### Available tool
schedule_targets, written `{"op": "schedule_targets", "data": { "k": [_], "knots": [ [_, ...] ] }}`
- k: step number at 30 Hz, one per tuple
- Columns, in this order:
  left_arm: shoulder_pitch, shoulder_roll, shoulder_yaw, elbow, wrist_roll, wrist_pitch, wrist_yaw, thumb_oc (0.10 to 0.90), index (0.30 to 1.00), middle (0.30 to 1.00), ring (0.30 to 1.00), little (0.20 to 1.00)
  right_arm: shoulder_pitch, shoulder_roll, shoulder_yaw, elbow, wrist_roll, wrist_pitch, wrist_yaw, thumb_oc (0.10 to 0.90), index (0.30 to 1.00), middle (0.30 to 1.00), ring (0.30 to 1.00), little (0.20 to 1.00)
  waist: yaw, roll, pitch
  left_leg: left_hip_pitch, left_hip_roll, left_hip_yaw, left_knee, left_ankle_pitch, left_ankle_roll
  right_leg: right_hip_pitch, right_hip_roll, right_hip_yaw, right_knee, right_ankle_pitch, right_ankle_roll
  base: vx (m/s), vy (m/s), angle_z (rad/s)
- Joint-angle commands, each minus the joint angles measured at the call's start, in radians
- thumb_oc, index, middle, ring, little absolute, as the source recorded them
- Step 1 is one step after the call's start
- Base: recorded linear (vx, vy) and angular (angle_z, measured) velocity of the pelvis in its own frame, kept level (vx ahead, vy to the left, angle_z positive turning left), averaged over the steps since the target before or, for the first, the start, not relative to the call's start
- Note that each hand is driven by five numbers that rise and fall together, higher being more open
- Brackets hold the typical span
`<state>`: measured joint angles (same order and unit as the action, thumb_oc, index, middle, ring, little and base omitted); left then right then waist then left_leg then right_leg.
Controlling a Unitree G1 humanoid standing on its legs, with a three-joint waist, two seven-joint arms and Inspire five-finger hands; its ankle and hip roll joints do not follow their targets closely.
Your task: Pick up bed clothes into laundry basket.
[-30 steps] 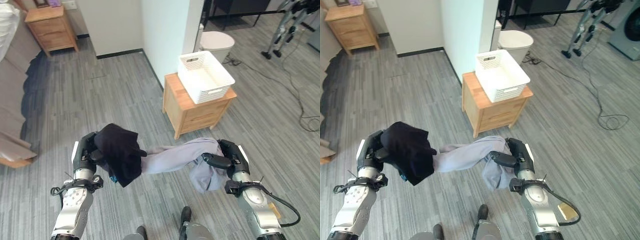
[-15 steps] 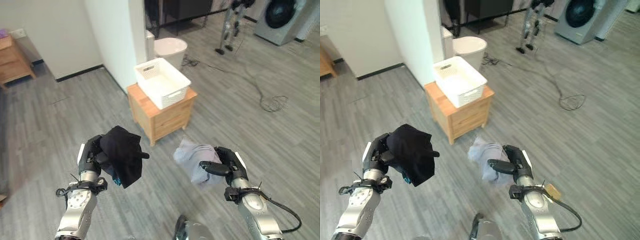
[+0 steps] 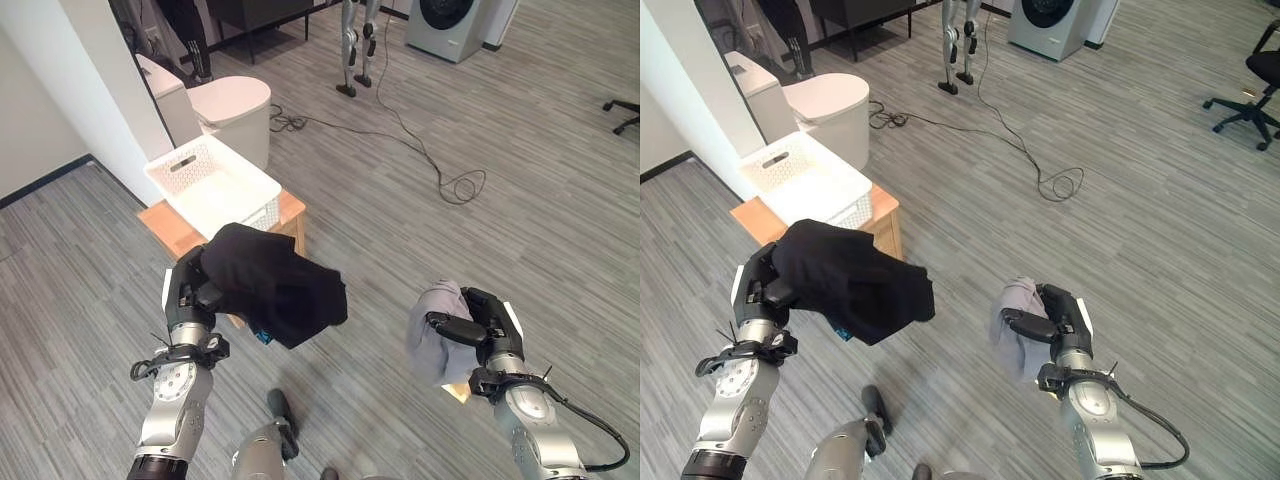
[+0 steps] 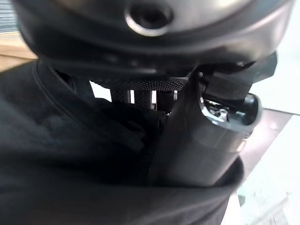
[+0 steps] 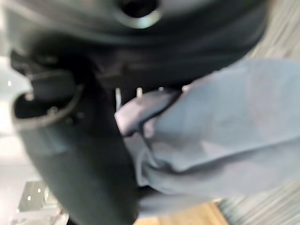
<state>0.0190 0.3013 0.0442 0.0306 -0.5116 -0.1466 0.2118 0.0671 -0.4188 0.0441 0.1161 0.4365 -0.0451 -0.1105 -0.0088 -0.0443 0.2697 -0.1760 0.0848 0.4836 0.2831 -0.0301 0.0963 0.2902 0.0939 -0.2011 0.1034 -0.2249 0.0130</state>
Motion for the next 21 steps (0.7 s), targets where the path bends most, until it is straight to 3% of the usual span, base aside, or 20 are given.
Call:
{"op": "schedule_targets", "data": {
  "k": [1, 2, 3, 4, 6, 7, 8, 9, 10, 11, 12, 13, 15, 21],
  "knots": [
    [-0.094, 0.087, 0.058, -0.142, 0.029, -0.152, 0.040, 0.400, 0.300, 0.300, 0.300, 0.300, -0.129, -0.015, -0.039, -0.078, -0.032, -0.114, 0.045, 0.400, 0.300, 0.300, 0.300, 0.300, 0.048, -0.022, -0.059, 0.102, -0.026, -0.062, -0.111, -0.001, -0.054, -0.182, -0.242, -0.050, 0.564, 0.177, 0.185, 0.34, 0.061, -0.19],
    [-0.122, 0.111, 0.034, -0.140, 0.057, -0.157, 0.048, 0.400, 0.300, 0.300, 0.300, 0.300, -0.135, -0.014, -0.025, -0.079, -0.046, -0.113, 0.050, 0.400, 0.300, 0.300, 0.300, 0.300, 0.016, -0.009, -0.038, 0.128, -0.035, -0.120, -0.120, -0.016, -0.046, -0.289, -0.190, 0.038, 0.674, 0.183, 0.179, 0.32, -0.037, 0.30],
    [-0.141, 0.121, 0.020, -0.131, 0.058, -0.160, 0.044, 0.400, 0.300, 0.300, 0.300, 0.300, -0.134, -0.021, -0.019, -0.087, -0.049, -0.112, 0.058, 0.400, 0.300, 0.300, 0.300, 0.300, 0.000, -0.003, -0.037, 0.137, -0.051, -0.181, -0.138, -0.013, -0.047, -0.333, -0.144, 0.110, 0.656, 0.158, 0.169, 0.34, -0.105, 0.94],
    [-0.162, 0.123, 0.000, -0.130, 0.052, -0.159, 0.035, 0.400, 0.300, 0.300, 0.300, 0.300, -0.136, -0.032, -0.013, -0.097, -0.054, -0.110, 0.062, 0.400, 0.300, 0.300, 0.300, 0.300, -0.007, -0.001, -0.038, 0.147, -0.064, -0.216, -0.154, -0.009, -0.051, -0.340, -0.162, 0.129, 0.606, 0.155, 0.155, 0.29, -0.150, 2.26],
    [-0.190, 0.138, -0.020, -0.127, 0.044, -0.154, 0.014, 0.400, 0.300, 0.300, 0.300, 0.300, -0.135, -0.051, -0.023, -0.109, -0.052, -0.109, 0.066, 0.400, 0.300, 0.300, 0.300, 0.300, -0.005, 0.024, -0.043, 0.161, -0.039, -0.256, -0.178, -0.002, -0.075, -0.346, -0.261, 0.105, 0.485, 0.128, 0.113, 0.21, -0.134, 2.50],
    [-0.192, 0.138, -0.021, -0.125, 0.043, -0.155, 0.013, 0.400, 0.300, 0.300, 0.300, 0.300, -0.134, -0.051, -0.024, -0.109, -0.052, -0.109, 0.067, 0.400, 0.300, 0.300, 0.300, 0.300, -0.011, 0.023, -0.043, 0.161, -0.041, -0.264, -0.178, -0.002, -0.076, -0.339, -0.263, 0.096, 0.483, 0.124, 0.112, 0.20, -0.179, 1.15],
    [-0.217, 0.147, -0.052, -0.107, 0.031, -0.149, -0.001, 0.400, 0.300, 0.300, 0.300, 0.300, -0.125, -0.056, -0.036, -0.114, -0.049, -0.112, 0.064, 0.400, 0.300, 0.300, 0.300, 0.300, -0.027, 0.017, -0.042, 0.171, -0.045, -0.331, -0.174, -0.023, -0.091, -0.340, -0.286, 0.146, 0.374, 0.078, 0.100, 0.14, -0.144, 0.83],
    [-0.218, 0.147, -0.052, -0.107, 0.031, -0.149, -0.002, 0.400, 0.300, 0.300, 0.300, 0.300, -0.126, -0.056, -0.037, -0.114, -0.049, -0.112, 0.064, 0.400, 0.300, 0.300, 0.300, 0.300, -0.028, 0.020, -0.043, 0.168, -0.042, -0.332, -0.175, -0.019, -0.091, -0.340, -0.283, 0.143, 0.367, 0.084, 0.098, 0.27, -0.294, 1.76],
    [-0.238, 0.159, -0.088, -0.088, 0.018, -0.142, -0.030, 0.400, 0.300, 0.300, 0.300, 0.300, -0.119, -0.057, -0.041, -0.114, -0.047, -0.113, 0.065, 0.400, 0.300, 0.300, 0.300, 0.300, -0.036, 0.006, -0.044, 0.168, -0.049, -0.393, -0.162, -0.041, -0.103, -0.328, -0.277, 0.247, 0.237, 0.100, 0.108, 0.17, -0.260, 1.89],
    [-0.236, 0.169, -0.098, -0.097, 0.021, -0.138, -0.043, 0.400, 0.300, 0.300, 0.300, 0.300, -0.121, -0.055, -0.039, -0.114, -0.047, -0.113, 0.065, 0.400, 0.300, 0.300, 0.300, 0.300, -0.030, -0.001, -0.046, 0.165, -0.047, -0.411, -0.158, -0.044, -0.111, -0.318, -0.290, 0.264, 0.195, 0.117, 0.117, 0.18, -0.256, 1.80],
    [-0.236, 0.170, -0.098, -0.097, 0.020, -0.137, -0.043, 0.400, 0.300, 0.300, 0.300, 0.300, -0.121, -0.054, -0.039, -0.113, -0.047, -0.113, 0.066, 0.400, 0.300, 0.300, 0.300, 0.300, -0.031, -0.002, -0.046, 0.166, -0.048, -0.413, -0.157, -0.045, -0.111, -0.313, -0.291, 0.261, 0.189, 0.119, 0.117, 0.08, -0.267, 1.05],
    [-0.223, 0.183, -0.100, -0.097, 0.018, -0.135, -0.060, 0.400, 0.300, 0.300, 0.300, 0.300, -0.119, -0.047, -0.037, -0.117, -0.049, -0.113, 0.066, 0.400, 0.300, 0.300, 0.300, 0.300, -0.024, -0.010, -0.048, 0.164, -0.045, -0.440, -0.156, -0.045, -0.124, -0.302, -0.312, 0.276, 0.160, 0.164, 0.135, 0.04, -0.264, 1.09],
    [-0.216, 0.190, -0.088, -0.088, 0.008, -0.135, -0.062, 0.400, 0.300, 0.300, 0.300, 0.300, -0.108, -0.045, -0.041, -0.122, -0.050, -0.111, 0.074, 0.400, 0.300, 0.300, 0.300, 0.300, -0.016, -0.022, -0.051, 0.159, -0.039, -0.471, -0.158, -0.038, -0.140, -0.286, -0.300, 0.300, 0.150, 0.160, 0.140, 0.02, -0.327, 0.80],
    [-0.163, 0.171, -0.030, -0.094, -0.021, -0.136, -0.045, 0.400, 0.300, 0.300, 0.300, 0.300, -0.088, -0.067, -0.050, -0.136, -0.044, -0.110, 0.088, 0.400, 0.300, 0.300, 0.300, 0.300, 0.013, -0.027, -0.053, 0.132, 0.016, -0.526, -0.176, 0.015, -0.188, -0.219, -0.253, 0.234, 0.040, 0.067, 0.115, -0.07, -0.301, 0.10]
  ]
}}
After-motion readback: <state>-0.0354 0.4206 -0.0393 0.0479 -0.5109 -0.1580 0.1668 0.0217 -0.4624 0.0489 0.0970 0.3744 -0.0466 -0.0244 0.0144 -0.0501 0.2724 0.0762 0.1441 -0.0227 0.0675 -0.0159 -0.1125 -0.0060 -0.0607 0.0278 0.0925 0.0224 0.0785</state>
